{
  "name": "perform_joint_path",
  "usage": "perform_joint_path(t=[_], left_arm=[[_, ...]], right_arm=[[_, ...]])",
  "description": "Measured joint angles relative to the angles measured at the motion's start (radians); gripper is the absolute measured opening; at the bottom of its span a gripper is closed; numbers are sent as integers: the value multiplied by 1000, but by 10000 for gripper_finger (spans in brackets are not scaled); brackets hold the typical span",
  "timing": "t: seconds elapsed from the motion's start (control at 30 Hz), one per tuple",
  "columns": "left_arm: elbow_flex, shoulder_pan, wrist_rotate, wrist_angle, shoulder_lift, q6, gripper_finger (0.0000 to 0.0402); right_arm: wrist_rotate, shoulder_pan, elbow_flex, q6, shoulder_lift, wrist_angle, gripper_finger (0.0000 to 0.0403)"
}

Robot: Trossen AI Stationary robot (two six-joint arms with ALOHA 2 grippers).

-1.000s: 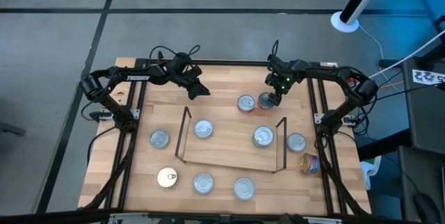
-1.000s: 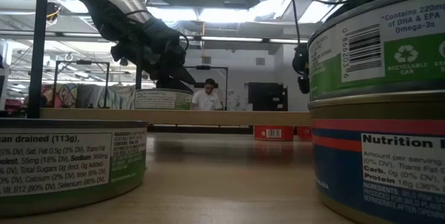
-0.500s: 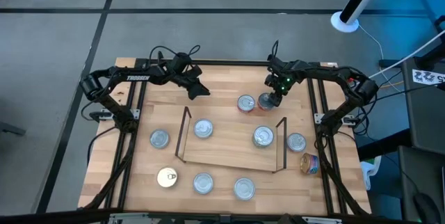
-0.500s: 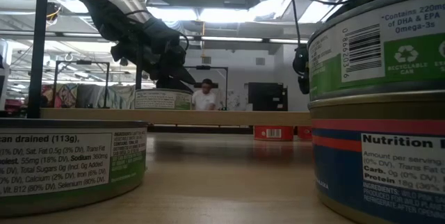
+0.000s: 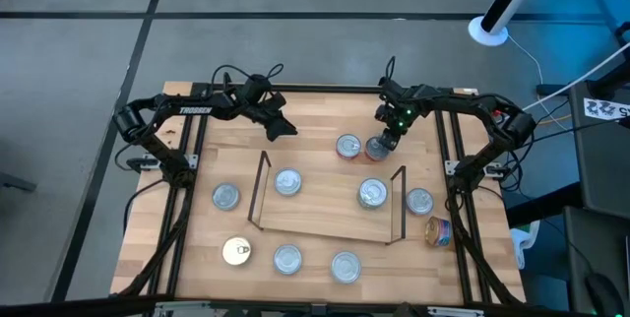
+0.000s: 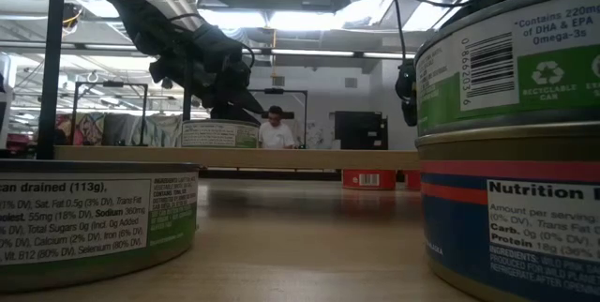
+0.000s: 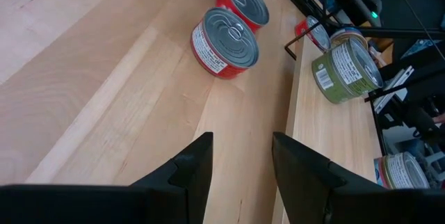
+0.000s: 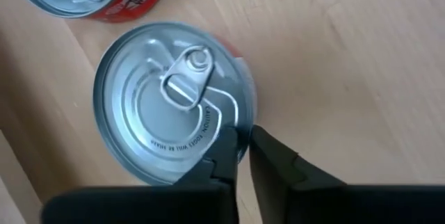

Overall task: Stack canned seafood by type on shelf
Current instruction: Put the red tuna can on the shelf

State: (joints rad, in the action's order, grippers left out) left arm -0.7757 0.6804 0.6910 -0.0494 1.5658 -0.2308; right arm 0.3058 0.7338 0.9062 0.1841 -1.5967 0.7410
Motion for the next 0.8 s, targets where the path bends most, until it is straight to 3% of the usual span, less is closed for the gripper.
perform_joint_path(t=[0.2, 0.8], left_arm=[[0, 0, 0, 0, 0, 0, 143], [0, 0, 0, 0, 0, 24, 143]], right_arm=[[5, 0, 0, 0, 0, 0, 3], [13, 0, 16, -43, -3, -8, 1]])
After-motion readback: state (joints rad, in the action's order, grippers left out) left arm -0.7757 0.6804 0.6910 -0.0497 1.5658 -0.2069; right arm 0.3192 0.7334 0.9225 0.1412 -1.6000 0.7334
